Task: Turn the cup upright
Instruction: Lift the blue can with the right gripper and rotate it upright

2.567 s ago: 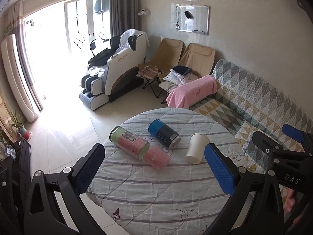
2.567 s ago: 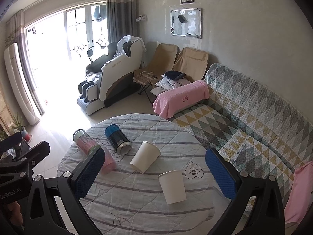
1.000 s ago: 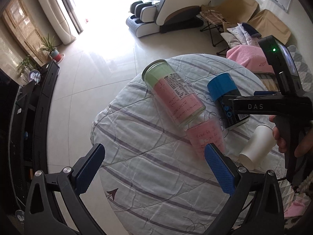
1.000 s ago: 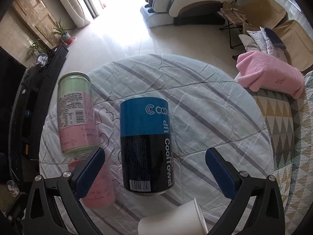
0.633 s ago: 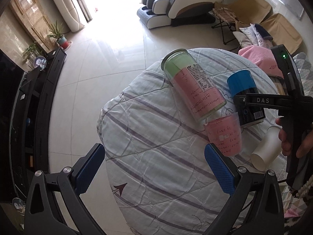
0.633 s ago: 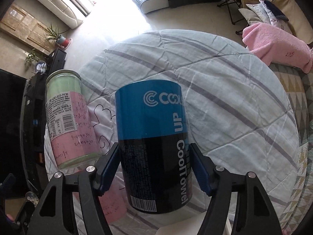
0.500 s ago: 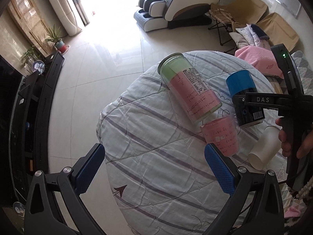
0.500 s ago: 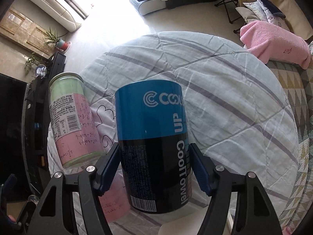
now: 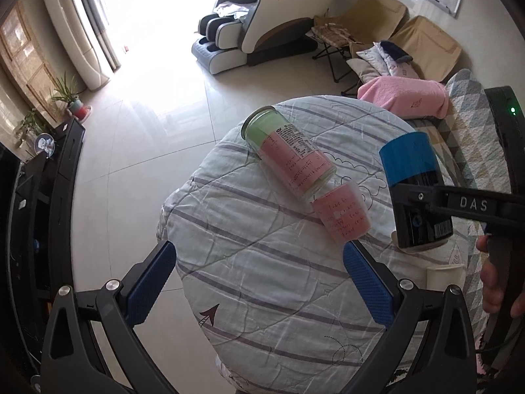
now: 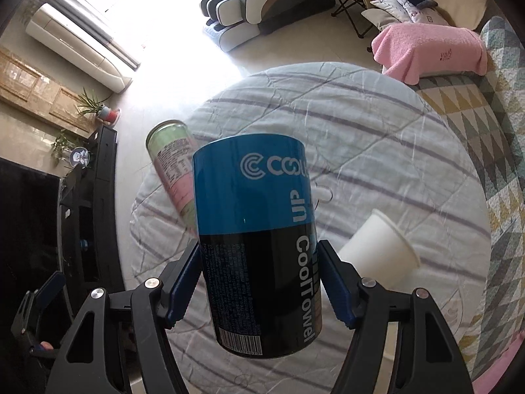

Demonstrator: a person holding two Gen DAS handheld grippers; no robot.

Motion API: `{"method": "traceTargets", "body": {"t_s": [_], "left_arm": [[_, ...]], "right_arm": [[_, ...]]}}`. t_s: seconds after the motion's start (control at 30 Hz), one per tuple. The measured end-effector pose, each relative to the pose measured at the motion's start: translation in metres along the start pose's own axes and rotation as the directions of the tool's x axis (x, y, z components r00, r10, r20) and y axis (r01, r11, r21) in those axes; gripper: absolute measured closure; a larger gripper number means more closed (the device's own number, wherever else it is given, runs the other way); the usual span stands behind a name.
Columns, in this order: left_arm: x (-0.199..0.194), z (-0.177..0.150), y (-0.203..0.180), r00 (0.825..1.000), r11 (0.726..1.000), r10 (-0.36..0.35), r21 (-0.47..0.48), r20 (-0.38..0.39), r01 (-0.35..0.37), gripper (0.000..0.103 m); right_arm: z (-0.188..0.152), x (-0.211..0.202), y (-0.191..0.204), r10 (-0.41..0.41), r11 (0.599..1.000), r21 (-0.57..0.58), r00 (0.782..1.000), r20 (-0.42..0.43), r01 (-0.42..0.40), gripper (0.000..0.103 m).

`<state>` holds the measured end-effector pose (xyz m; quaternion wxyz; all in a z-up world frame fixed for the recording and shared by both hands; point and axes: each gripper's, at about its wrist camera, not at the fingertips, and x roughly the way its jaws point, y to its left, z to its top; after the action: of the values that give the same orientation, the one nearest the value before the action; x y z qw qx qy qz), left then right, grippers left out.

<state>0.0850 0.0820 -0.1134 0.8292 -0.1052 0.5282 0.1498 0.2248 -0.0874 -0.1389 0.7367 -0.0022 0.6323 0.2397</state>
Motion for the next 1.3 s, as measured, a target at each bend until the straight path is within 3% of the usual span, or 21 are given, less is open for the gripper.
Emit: {"method": "traceTargets", "body": {"t_s": [0.2, 0.4, 0.7, 0.77, 1.07, 1.3], "left_arm": [[-0.011, -0.019, 0.009, 0.999, 0.998, -0.034, 0.058, 0.012, 0.034, 0.0], [-0.004, -0.041, 0.015, 0.999, 0.993, -0.05, 0.106, -0.016, 0.051, 0.0], [0.013, -0.061, 0.014, 0.996, 0.984, -0.062, 0.165, -0.062, 0.071, 0.0], [0.014, -0.061, 0.011, 0.995, 0.983, -0.07, 0.165, -0.068, 0.081, 0.0], [0.001, -0.051, -0.026, 0.989, 0.967, -0.14, 0.208, -0.052, 0.148, 0.0], [0.001, -0.054, -0.074, 0.981, 0.958, -0.181, 0.213, -0.066, 0.191, 0.0]], "right_arm": [[-0.057, 0.001, 0.003, 0.0, 0.997, 0.071, 0.999, -0.033, 0.003, 0.033], [-0.105, 0.04, 0.003, -0.039, 0.989, 0.139, 0.995, -0.094, 0.052, 0.033], [-0.131, 0.083, -0.007, -0.007, 0.969, 0.243, 0.992, -0.129, 0.038, 0.032], [-0.131, 0.08, -0.01, -0.002, 0.964, 0.264, 0.992, -0.125, 0.035, 0.021], [-0.133, 0.023, -0.023, -0.021, 0.957, 0.288, 1.0, -0.019, 0.026, 0.021], [-0.136, -0.036, -0.059, -0.071, 0.958, 0.285, 0.994, 0.088, 0.043, 0.021]]}}
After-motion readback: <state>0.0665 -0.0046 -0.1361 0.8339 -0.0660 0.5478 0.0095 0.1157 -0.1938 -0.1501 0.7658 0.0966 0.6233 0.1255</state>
